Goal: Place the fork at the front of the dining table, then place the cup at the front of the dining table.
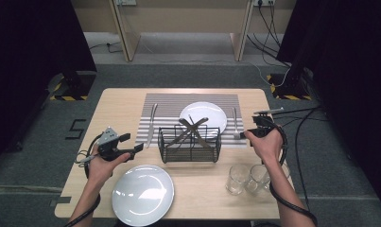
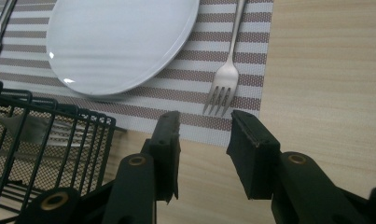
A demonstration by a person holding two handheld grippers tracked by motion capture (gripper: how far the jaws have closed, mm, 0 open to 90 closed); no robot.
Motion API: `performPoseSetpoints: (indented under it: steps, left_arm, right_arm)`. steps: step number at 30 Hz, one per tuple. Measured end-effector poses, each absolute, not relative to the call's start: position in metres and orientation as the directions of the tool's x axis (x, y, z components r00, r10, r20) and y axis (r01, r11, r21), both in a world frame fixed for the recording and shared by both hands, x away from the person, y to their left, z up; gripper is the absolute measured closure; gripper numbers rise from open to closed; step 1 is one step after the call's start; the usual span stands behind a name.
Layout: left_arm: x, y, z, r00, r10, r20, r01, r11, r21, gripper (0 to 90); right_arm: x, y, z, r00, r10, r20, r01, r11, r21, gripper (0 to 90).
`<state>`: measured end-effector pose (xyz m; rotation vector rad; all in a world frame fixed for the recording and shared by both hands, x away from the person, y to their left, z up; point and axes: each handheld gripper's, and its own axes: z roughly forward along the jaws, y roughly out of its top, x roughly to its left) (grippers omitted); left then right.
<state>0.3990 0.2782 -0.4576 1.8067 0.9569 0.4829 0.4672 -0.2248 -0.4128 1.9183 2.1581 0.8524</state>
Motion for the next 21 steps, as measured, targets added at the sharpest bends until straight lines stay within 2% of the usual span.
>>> performPoseSetpoints:
  steps: [21]
  left_arm:
    - [0.4,0.281,-0.458,0.597,0.796,-0.1,0.398,-0.185,0.898,23.4]
  right_arm:
    - [0.445,-0.222,-0.405,-0.244,0.932,0.266,0.869,0.089,0.487,62.6]
